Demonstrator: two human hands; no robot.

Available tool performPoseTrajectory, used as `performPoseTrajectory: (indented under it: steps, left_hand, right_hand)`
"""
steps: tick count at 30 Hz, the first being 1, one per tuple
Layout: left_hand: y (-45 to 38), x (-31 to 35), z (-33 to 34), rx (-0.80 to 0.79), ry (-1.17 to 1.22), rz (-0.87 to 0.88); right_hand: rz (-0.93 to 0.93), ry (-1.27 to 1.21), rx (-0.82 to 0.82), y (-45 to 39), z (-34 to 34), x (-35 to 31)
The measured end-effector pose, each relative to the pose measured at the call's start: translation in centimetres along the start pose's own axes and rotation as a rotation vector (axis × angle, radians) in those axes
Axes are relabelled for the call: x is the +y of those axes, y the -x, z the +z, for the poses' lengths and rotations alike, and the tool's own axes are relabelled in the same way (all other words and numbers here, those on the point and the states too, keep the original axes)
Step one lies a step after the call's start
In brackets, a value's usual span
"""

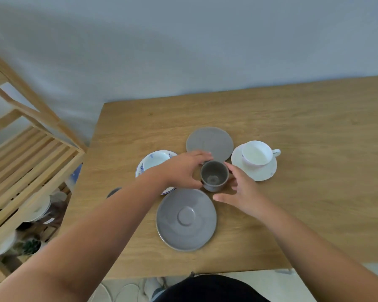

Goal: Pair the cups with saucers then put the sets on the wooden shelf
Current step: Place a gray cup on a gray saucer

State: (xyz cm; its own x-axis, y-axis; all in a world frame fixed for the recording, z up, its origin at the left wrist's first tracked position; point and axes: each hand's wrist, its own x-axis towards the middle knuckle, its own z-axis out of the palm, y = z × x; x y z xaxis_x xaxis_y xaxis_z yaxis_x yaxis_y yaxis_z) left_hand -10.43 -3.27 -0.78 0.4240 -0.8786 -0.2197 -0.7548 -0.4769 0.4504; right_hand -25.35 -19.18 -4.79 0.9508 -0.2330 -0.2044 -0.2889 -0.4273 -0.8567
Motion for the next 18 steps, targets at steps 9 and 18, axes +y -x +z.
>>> performPoseTrajectory:
  steps: [9,18]
  left_hand:
    - [0.4,-0.9,0.4,0.179,0.194,-0.103]
    - [-0.3,-2.0,-1.7,0.386,0.370,-0.192]
  right_hand:
    - [0.002,-0.102,0.095,-0.6,0.3,0.0]
    - [-0.002,-0.273,0.095,-3.2,-1.2,-2.3]
